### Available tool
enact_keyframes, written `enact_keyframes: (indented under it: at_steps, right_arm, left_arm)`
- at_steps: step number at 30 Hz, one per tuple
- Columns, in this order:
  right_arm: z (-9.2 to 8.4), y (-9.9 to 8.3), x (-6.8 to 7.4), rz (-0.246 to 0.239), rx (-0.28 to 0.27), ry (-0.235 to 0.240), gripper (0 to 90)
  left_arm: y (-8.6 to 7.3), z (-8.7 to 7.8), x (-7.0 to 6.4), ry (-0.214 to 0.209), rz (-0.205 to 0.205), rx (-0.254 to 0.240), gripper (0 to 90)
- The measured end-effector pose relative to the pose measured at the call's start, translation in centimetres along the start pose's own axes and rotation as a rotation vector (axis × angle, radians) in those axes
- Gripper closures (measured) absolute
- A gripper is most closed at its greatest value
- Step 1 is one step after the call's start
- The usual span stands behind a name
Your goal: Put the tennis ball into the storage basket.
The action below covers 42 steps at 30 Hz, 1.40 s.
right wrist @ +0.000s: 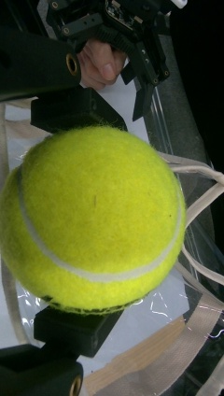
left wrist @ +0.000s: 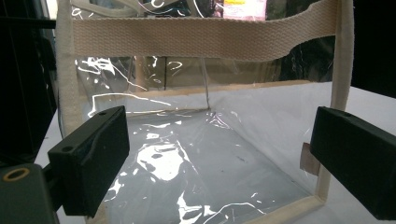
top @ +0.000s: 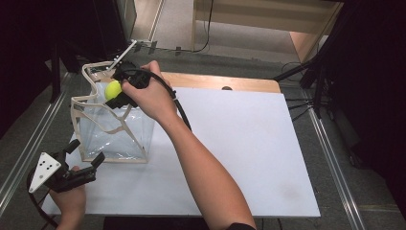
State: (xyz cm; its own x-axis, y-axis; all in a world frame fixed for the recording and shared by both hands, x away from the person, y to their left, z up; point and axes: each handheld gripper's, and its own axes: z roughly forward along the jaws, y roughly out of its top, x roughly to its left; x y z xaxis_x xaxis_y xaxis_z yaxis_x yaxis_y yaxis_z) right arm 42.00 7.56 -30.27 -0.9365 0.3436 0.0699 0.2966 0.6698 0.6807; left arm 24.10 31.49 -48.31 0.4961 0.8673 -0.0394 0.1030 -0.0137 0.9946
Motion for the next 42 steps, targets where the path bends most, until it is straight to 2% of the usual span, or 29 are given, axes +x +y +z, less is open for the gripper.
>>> enact_keyframes:
  at_steps: [2,7,8,9,11,13,16,18,20,22,33,42]
  right_arm:
    - [0.2,-0.1,0.1,0.008,0.023,0.004,23.7]
    - [0.5,-0.4,0.3,-0.010,0.054,0.003,22.9]
    - [0.6,-0.4,0.4,-0.013,0.057,-0.010,22.1]
    - [0.6,-0.5,0.5,-0.013,0.061,-0.001,19.5]
    - [0.5,-0.7,0.6,-0.017,0.045,0.012,12.1]
    - [0.1,-0.8,0.7,-0.013,0.026,0.027,10.2]
    - [-0.5,-1.1,1.0,-0.017,-0.004,0.006,8.6]
    - [-1.0,-1.3,1.0,-0.013,-0.024,0.008,0.2]
    - [-1.5,-1.5,1.1,-0.017,-0.041,0.010,0.0]
    - [-2.0,-1.8,1.1,-0.019,-0.059,-0.010,0.0]
    - [-4.3,-4.0,1.1,0.013,-0.095,-0.059,0.0]
    - [-4.4,-6.6,0.9,0.038,-0.090,-0.084,0.0]
  left_arm:
    - [0.0,0.0,0.0,0.000,-0.003,0.000,5.3]
    - [0.0,0.0,0.0,0.002,-0.004,-0.002,5.4]
    - [0.0,0.0,0.0,0.004,-0.004,0.000,5.3]
    - [0.0,0.0,0.0,0.003,-0.003,0.001,5.4]
    - [0.0,0.0,0.0,0.001,0.001,0.001,5.4]
    - [0.0,0.0,0.0,0.003,-0.002,0.000,5.4]
    - [0.0,0.0,0.0,0.004,0.000,0.001,5.4]
    - [0.0,0.0,0.0,0.003,0.004,0.004,5.4]
    - [0.0,0.1,0.0,0.004,0.005,0.005,5.3]
    - [0.0,0.1,0.0,0.003,0.005,0.005,5.3]
    - [0.0,0.1,-0.1,0.005,0.008,0.007,5.4]
    - [0.0,0.1,-0.2,0.006,0.018,0.011,5.4]
